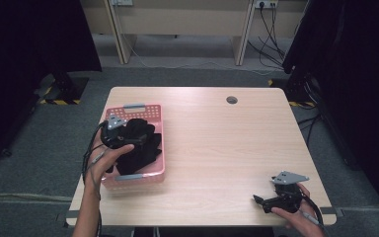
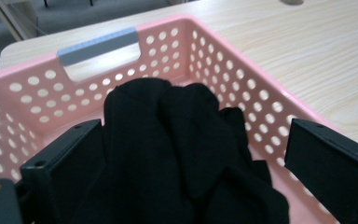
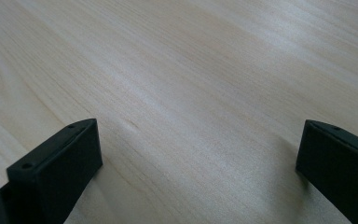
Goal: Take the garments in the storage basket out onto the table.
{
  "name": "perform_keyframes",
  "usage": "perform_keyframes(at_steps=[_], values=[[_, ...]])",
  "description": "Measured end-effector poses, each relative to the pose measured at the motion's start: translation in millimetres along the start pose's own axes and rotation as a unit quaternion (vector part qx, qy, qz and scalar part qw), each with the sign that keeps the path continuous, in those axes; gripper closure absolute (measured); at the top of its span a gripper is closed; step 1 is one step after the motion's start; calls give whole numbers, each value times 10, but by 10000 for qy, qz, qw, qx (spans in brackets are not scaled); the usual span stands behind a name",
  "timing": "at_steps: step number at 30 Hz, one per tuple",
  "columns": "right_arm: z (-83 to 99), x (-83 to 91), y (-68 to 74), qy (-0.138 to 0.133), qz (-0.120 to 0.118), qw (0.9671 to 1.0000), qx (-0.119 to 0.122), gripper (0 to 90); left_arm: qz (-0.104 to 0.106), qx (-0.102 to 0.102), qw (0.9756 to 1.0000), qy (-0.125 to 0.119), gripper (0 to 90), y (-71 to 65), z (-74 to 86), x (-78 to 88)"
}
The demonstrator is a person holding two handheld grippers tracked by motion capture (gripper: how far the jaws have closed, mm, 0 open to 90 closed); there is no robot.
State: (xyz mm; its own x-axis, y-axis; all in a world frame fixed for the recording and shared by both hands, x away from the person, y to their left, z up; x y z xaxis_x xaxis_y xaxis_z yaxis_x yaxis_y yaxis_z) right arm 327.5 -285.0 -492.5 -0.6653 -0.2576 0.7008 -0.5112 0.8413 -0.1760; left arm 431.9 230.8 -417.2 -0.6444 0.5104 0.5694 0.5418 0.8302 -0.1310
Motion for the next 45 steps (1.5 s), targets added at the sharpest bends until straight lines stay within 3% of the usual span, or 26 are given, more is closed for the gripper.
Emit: perform_keyframes(at_steps=[6, 9, 17, 21, 25, 29, 33, 35, 45], values=[[0, 0, 0, 0, -1, 10000, 2, 2, 43, 111, 9999, 49, 48, 46, 26, -75], [0, -1, -1, -1, -4, 10000, 5, 2, -26, 146, 9998, 159, 48, 73, 46, -122], [0, -1, -1, -1, -4, 10000, 5, 2, 53, 326, 9988, 375, 48, 115, 99, -260], [-1, -1, -1, -1, -4, 10000, 6, 2, 62, 308, 9982, 515, 54, 113, 115, -299], [0, 0, -1, -1, -3, 10000, 6, 2, 130, 492, 9967, 636, 99, 135, 161, -350], [0, -1, -1, -2, -4, 10000, 6, 2, -44, 604, 9955, 731, 195, 121, 163, -347], [0, 0, -1, -1, -3, 10000, 5, 2, -180, 570, 9967, 554, 384, 114, 182, -301], [0, 0, -1, -1, -4, 10000, 5, 2, -199, 583, 9974, 373, 429, 116, 206, -271], [-4, -6, -4, -7, -6, 10000, 6, 2, -258, 620, 9977, -83, 475, 109, 235, -150]])
Point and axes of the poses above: each handheld gripper's, and its own axes: x roughly backward along the jaws, z roughly out of its underside, y roughly to its left, the point moved 1 cm from there along -x, roughly forward along the jaws, and after that the axes turned 13 degrees about z, right-handed, at the moved point
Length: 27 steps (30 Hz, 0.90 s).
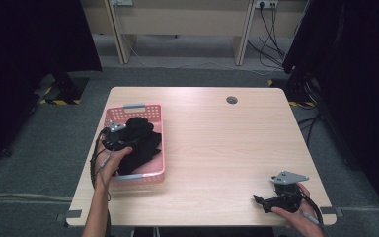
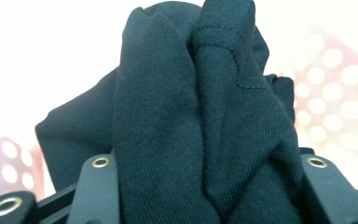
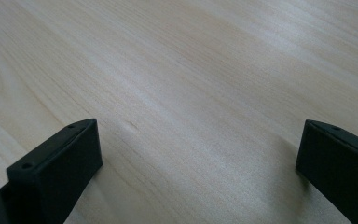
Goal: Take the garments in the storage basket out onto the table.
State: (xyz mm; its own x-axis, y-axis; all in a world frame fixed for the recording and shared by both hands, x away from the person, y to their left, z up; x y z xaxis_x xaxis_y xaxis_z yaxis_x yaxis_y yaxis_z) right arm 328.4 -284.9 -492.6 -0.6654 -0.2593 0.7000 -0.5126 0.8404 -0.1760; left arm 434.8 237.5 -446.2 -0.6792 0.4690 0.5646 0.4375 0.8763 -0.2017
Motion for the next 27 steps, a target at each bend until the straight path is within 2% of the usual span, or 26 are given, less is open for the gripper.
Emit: perform_keyframes(at_steps=[1, 8, 12, 17, 27], values=[[-1, 0, -1, 4, 2, 10000, 5, 2, 16, -5, 10000, -84, 476, -1, 0, 17], [-3, -3, -3, 1, 4, 10000, 8, 2, 46, 41, 9997, -232, 478, 14, -45, 92], [-3, -4, -3, 0, 4, 10000, 8, 2, 101, 63, 9990, -433, 477, -16, -106, 161], [-3, -4, -3, 1, 5, 10000, 8, 2, 95, -109, 9982, -579, 477, -84, -193, 264], [-3, -4, -3, 0, 5, 10000, 7, 2, 81, -254, 9963, -818, 477, -181, -283, 420]])
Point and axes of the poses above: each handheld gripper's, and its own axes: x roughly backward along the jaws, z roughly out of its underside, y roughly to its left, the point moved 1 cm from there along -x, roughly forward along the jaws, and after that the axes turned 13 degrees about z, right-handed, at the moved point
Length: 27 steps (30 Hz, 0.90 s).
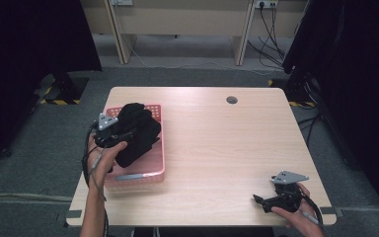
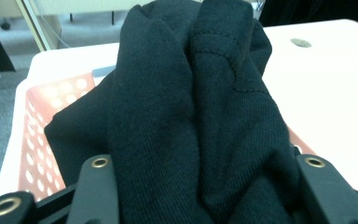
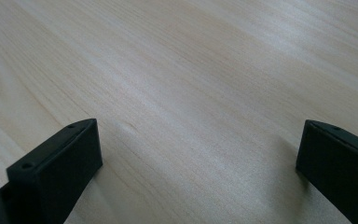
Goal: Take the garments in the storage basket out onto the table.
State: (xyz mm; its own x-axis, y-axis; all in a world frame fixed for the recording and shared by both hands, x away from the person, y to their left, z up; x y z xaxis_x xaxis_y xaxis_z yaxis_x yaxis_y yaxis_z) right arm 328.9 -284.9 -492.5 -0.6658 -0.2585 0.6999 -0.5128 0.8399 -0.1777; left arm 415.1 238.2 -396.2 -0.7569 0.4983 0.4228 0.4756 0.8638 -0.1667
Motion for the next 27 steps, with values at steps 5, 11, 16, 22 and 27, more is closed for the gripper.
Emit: perform_keyframes(at_steps=[5, 11, 16, 22, 27], values=[[0, 0, 0, 0, 0, 10000, 0, 2, 39, -87, 9999, -117, 477, -56, -39, 65], [0, 0, 0, 0, 1, 10000, 0, 2, 100, -191, 9994, -255, 477, -142, -112, 158], [0, 0, 0, 0, 0, 10000, 1, 2, 164, -257, 9990, -331, 477, -211, -157, 216], [0, 0, 0, 0, 0, 10000, 0, 2, 312, -358, 9982, -375, 477, -318, -205, 251], [0, 0, 0, -1, -1, 10000, 1, 2, 453, -420, 9972, -426, 477, -429, -241, 243]])
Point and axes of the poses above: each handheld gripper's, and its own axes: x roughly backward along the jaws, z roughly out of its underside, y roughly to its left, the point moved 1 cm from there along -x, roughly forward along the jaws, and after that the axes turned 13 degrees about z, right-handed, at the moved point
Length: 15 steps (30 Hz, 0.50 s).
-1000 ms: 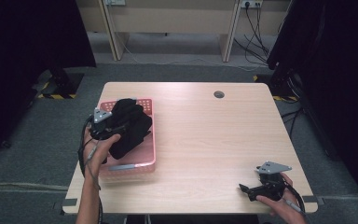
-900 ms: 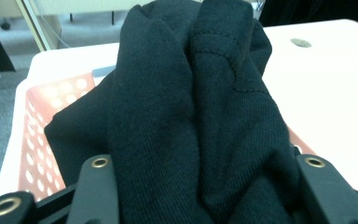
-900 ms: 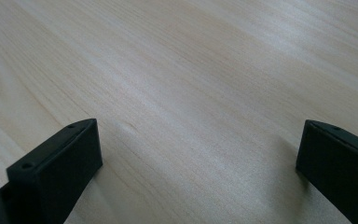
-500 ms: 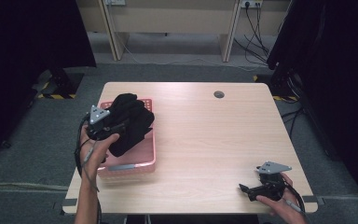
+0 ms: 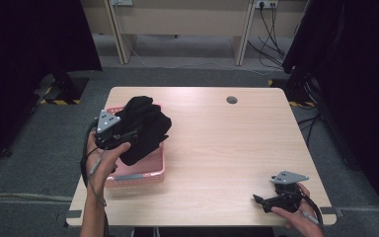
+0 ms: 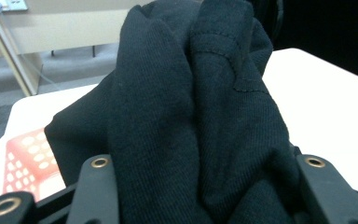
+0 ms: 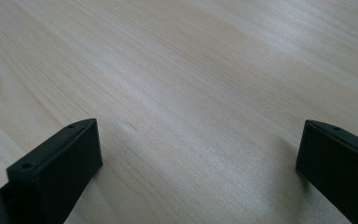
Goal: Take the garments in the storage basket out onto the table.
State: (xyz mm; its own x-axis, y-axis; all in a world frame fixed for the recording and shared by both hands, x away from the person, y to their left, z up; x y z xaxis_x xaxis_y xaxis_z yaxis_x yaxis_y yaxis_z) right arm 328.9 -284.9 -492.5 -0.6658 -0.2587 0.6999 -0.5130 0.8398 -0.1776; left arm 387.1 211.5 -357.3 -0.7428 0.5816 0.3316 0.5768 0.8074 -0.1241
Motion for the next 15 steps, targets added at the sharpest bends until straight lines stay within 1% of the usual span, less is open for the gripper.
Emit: perform_keyframes(at_steps=[2, 4, 6, 8, 10, 15], values=[[0, 0, 0, 1, 0, 10000, 0, 2, 37, -70, 10000, 46, 477, -50, -12, -22], [0, 0, 0, 0, 1, 10000, 0, 2, 89, -108, 9999, 37, 477, -89, -19, -39], [0, 0, 0, 1, 1, 10000, -1, 2, 193, -130, 9997, 37, 477, -140, -30, -63], [0, 0, 0, 1, 1, 10000, -1, 2, 317, -111, 9994, 36, 477, -184, -40, -87], [0, 0, 0, 1, 0, 10000, -1, 2, 425, -145, 9990, 37, 477, -233, -49, -116], [0, 0, 0, 1, 1, 10000, -1, 2, 616, -230, 9978, 101, 477, -367, -83, -213]])
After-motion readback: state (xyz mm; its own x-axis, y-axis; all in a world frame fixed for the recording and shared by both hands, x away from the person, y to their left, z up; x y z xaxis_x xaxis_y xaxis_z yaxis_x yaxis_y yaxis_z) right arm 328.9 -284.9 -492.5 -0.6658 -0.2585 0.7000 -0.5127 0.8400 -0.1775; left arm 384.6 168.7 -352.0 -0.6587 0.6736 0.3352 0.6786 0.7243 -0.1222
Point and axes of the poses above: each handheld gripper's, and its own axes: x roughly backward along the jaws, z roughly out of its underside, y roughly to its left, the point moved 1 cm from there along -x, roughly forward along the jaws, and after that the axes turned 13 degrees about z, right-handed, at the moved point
